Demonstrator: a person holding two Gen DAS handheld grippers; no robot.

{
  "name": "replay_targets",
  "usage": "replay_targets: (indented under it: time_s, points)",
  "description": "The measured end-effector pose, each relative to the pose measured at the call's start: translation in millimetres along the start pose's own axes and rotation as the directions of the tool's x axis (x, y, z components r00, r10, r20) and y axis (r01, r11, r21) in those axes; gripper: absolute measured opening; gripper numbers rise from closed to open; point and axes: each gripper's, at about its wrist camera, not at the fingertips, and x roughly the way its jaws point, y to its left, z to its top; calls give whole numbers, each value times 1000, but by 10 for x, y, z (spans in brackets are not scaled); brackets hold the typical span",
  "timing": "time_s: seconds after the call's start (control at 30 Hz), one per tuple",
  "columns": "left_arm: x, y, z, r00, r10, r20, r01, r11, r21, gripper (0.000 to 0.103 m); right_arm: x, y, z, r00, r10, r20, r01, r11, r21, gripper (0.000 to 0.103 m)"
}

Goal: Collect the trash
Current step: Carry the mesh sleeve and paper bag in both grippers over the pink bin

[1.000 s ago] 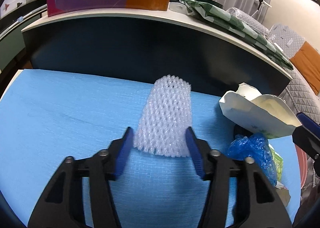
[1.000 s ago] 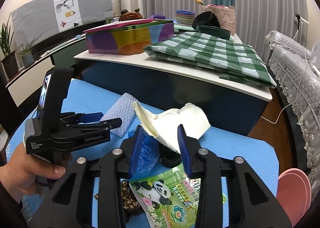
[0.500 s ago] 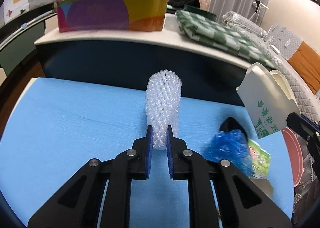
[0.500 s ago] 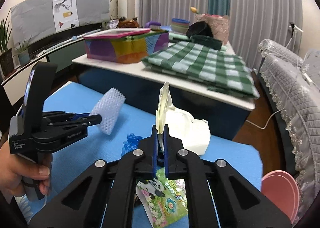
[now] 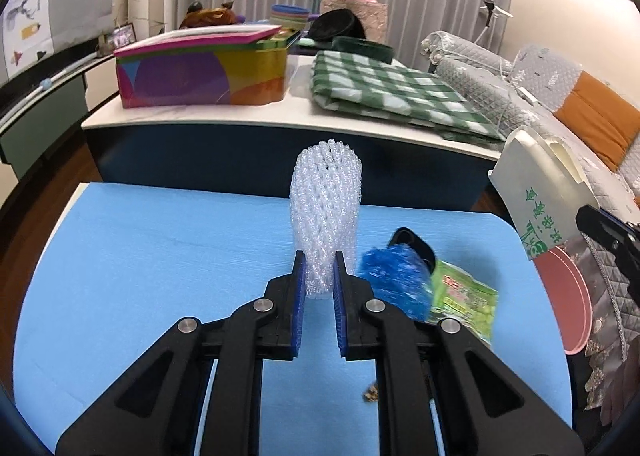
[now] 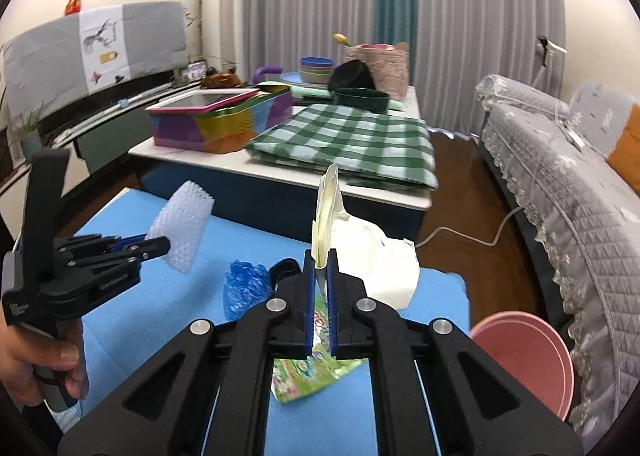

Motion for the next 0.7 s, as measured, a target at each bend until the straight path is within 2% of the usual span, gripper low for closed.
replay_targets:
  time_s: [0.23, 0.47, 0.7]
  points:
    - [-223, -214, -108, 999, -3, 32, 1, 999, 49, 13, -261, -257, -18, 1000, -14, 23, 12, 997, 75, 5]
    - [-369, -406, -122, 996, -20, 84, 16, 998, 58, 13, -493, -434, -39, 997, -49, 53, 43, 995, 94, 5]
    - [-391, -633, -133, 994, -41, 103, 33, 996, 78, 13, -691, -664, -87, 993, -88, 80, 77, 989, 123, 5]
